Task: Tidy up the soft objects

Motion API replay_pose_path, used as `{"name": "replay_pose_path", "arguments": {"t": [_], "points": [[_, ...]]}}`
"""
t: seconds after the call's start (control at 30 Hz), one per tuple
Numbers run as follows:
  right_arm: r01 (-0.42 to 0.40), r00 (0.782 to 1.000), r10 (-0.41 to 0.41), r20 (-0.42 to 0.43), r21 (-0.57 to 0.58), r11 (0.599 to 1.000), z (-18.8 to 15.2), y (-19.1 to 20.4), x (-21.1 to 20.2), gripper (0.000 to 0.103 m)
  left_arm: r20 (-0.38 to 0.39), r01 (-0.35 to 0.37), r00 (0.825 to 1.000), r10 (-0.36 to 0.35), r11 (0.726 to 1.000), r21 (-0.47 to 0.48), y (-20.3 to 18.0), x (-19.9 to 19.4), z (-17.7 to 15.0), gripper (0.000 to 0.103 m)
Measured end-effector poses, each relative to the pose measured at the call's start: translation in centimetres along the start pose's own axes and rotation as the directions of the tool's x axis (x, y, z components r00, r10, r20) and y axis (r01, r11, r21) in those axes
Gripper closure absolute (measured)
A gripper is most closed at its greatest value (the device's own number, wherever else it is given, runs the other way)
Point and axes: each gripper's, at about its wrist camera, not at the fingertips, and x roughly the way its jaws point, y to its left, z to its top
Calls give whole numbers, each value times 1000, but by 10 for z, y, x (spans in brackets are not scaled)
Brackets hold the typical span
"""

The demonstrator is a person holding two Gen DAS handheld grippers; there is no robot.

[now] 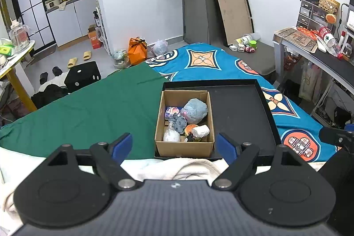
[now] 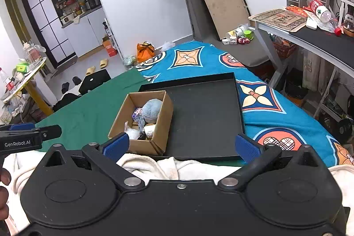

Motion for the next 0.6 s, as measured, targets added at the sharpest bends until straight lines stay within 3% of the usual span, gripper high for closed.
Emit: {"name": "replay_pose_path", "arguments": {"t": [0.6], "points": [[4, 1000, -4, 16, -12, 1000, -2, -1, -2, 0, 3, -4, 1000, 4, 1000, 1, -5, -5, -2, 21]]}}
